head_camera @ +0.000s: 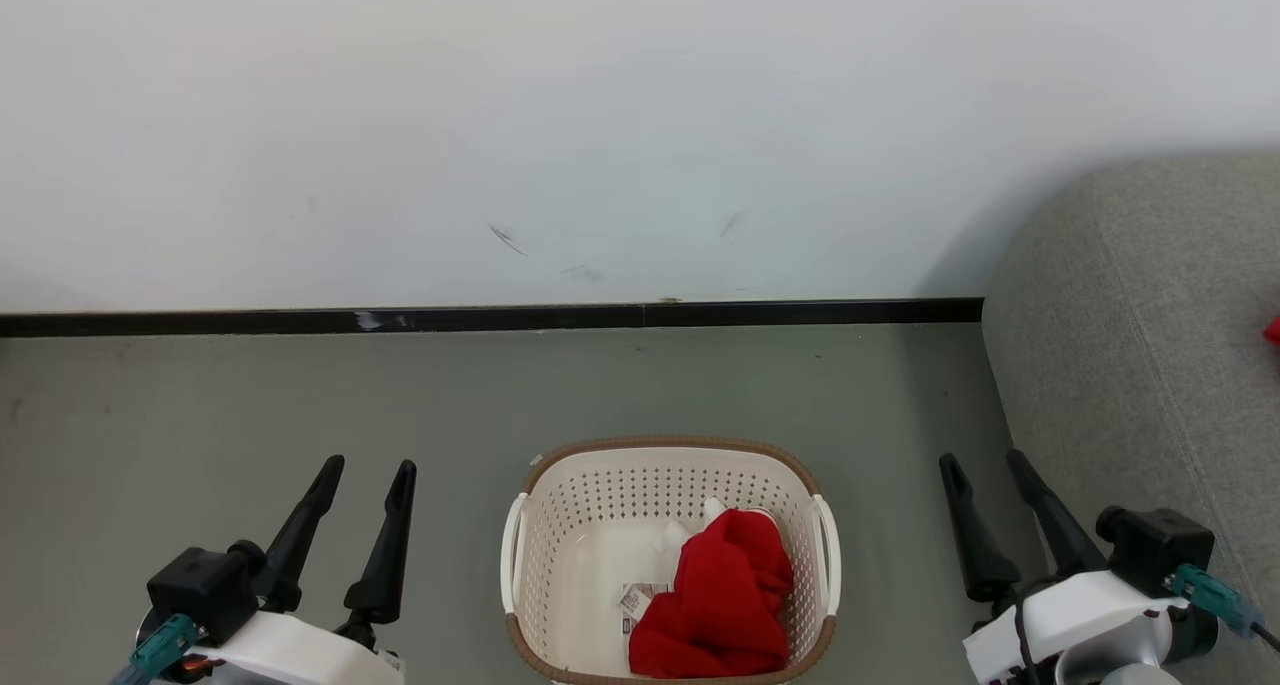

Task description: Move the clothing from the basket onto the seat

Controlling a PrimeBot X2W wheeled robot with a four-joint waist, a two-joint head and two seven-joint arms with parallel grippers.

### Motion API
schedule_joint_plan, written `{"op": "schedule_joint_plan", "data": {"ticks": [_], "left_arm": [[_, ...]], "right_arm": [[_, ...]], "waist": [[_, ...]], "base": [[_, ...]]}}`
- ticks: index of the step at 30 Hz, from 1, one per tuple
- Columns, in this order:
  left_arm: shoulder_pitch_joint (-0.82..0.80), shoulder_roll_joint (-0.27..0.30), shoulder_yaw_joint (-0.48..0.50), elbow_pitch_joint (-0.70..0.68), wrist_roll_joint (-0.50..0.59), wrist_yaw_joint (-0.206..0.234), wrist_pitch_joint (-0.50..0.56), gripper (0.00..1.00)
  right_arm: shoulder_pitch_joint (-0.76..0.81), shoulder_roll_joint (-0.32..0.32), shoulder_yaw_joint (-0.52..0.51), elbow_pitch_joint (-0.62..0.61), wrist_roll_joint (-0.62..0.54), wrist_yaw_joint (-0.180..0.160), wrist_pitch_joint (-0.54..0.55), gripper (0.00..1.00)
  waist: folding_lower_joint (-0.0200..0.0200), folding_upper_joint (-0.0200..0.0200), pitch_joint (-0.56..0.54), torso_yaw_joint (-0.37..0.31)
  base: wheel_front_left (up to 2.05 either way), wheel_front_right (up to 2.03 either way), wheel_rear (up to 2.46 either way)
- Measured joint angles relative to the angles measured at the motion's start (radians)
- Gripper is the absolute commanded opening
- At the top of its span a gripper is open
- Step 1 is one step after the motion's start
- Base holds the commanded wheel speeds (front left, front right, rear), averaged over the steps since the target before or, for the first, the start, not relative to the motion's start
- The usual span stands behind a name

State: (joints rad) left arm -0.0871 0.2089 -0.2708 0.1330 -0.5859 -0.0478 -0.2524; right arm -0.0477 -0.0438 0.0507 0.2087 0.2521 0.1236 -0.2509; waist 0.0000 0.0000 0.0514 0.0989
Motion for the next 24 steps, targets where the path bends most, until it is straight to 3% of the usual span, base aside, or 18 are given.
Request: {"op": "schedule_joint_plan", "data": {"ticks": [24], "left_arm": [[-0.043,0.008,-0.098,0.042,0.03,-0.047,0.015,1.0]], "right_arm": [[0.089,0.002,-0.041,-0.085,0.022,0.0,0.0,1.0]], "waist": [[0.0,0.0,0.08,-0.071]], "base": [[0.0,0.0,0.0]]}}
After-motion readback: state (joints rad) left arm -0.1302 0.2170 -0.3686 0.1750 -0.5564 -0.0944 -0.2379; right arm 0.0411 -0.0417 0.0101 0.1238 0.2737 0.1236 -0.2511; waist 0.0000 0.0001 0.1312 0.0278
